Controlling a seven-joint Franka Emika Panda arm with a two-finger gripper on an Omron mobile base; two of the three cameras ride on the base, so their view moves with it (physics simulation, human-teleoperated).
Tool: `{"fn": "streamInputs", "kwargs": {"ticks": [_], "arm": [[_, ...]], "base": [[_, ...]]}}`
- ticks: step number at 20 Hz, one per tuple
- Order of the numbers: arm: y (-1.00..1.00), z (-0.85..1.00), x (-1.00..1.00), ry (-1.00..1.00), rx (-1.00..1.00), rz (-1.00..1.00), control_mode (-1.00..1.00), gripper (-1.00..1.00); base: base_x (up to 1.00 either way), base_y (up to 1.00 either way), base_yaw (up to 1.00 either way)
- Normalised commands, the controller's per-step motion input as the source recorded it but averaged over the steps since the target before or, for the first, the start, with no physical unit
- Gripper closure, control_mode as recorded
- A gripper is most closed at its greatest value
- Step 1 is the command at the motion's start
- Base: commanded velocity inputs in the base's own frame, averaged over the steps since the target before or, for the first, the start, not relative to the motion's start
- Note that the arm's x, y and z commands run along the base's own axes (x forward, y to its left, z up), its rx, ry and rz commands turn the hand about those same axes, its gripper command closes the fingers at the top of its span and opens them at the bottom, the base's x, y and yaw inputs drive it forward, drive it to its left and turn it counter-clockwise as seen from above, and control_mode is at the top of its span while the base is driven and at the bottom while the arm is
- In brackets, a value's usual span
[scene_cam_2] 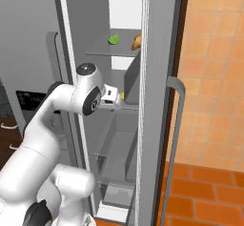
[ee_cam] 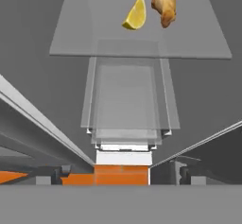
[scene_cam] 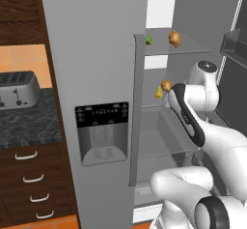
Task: Place one lemon wedge and one chicken drumstick in each tupperware on the nearby counter, to pack two identical lunches.
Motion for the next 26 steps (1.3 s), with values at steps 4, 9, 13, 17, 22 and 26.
{"fn": "streamInputs", "kwargs": {"ticks": [4, 9, 13, 17, 22, 26], "arm": [[-0.03, -0.03, 0.71, 0.00, 0.08, 0.00, -1.00, -1.00], [0.00, 0.00, 0.84, 0.03, 0.06, 0.00, -1.00, -1.00], [-0.09, -0.07, 0.72, 0.01, 0.01, 0.00, -1.00, -1.00], [-0.05, -0.13, 0.65, 0.00, 0.00, 0.00, -1.00, -1.00], [-0.12, -0.24, 0.47, 0.00, 0.00, 0.00, -1.00, -1.00], [-0.13, -0.23, 0.44, 0.00, 0.00, 0.00, -1.00, -1.00]], "base": [[0.00, 0.00, 0.00], [0.00, 0.00, 0.00], [0.00, 0.00, 0.00], [0.00, 0.00, 0.00], [0.00, 0.00, 0.00], [0.00, 0.00, 0.00]]}}
